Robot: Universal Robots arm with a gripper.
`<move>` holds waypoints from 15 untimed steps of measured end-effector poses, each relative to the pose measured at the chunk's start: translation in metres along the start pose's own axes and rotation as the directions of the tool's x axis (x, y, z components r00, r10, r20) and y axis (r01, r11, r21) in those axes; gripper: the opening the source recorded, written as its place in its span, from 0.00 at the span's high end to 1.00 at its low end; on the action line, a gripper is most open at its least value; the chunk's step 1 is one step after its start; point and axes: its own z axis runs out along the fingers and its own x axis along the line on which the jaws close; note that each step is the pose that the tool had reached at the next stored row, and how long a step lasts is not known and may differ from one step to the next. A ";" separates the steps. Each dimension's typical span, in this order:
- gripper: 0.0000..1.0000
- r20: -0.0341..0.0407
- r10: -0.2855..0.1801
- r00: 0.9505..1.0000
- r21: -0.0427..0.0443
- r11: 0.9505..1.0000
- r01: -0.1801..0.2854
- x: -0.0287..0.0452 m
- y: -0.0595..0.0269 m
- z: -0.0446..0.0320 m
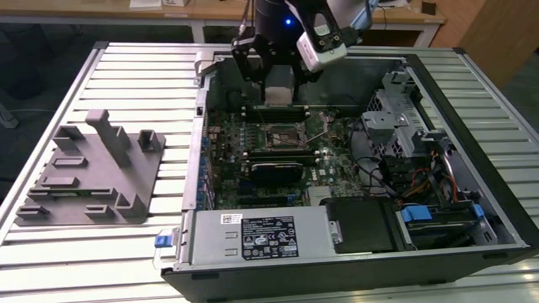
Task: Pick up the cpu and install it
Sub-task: 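Pick up the cpu and move it towards the insertion slot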
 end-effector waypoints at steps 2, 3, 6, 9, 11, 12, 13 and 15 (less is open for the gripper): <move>0.46 -0.001 0.000 1.000 0.000 1.000 0.000 -0.0007 0.0007 0.0033; 0.46 -0.002 0.000 1.000 0.000 1.000 0.000 -0.0009 0.0011 0.0051; 0.46 -0.003 0.000 1.000 0.000 1.000 0.000 -0.0013 0.0031 0.0096; 0.46 -0.003 0.000 1.000 0.000 1.000 0.000 -0.0015 0.0054 0.0129; 0.46 -0.003 0.000 1.000 0.000 1.000 0.000 -0.0017 0.0068 0.0149; 0.46 -0.003 0.000 1.000 0.000 1.000 0.000 -0.0018 0.0074 0.0159; 0.46 -0.003 0.000 1.000 0.000 1.000 0.000 -0.0021 0.0080 0.0169; 0.46 -0.004 0.000 1.000 0.000 1.000 0.000 -0.0026 0.0090 0.0192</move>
